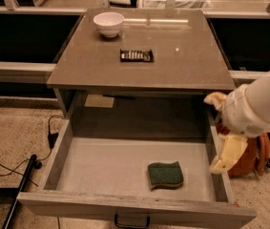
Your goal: Pick sponge from top drawer and place on counter
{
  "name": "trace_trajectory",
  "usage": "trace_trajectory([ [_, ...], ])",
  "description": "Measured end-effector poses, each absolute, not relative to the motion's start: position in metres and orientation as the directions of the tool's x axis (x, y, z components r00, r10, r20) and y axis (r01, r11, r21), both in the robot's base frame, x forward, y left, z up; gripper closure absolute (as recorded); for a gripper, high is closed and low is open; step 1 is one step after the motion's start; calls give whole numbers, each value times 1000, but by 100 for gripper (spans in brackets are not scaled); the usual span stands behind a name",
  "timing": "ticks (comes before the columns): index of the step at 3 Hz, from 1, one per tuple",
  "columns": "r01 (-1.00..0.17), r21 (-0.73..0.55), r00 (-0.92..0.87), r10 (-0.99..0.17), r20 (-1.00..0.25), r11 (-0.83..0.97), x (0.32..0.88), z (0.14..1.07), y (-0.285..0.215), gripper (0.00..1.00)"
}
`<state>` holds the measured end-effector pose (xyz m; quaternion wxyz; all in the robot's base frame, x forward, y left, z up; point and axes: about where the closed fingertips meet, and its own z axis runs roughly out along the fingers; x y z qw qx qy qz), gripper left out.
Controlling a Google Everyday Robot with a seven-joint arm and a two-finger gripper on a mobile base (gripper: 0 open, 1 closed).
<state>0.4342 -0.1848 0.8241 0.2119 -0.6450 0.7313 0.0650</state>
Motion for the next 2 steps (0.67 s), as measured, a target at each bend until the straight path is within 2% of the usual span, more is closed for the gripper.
trace_trajectory([
  [2,-975,-186,-42,-921,-387,123,433,803,-180,0],
])
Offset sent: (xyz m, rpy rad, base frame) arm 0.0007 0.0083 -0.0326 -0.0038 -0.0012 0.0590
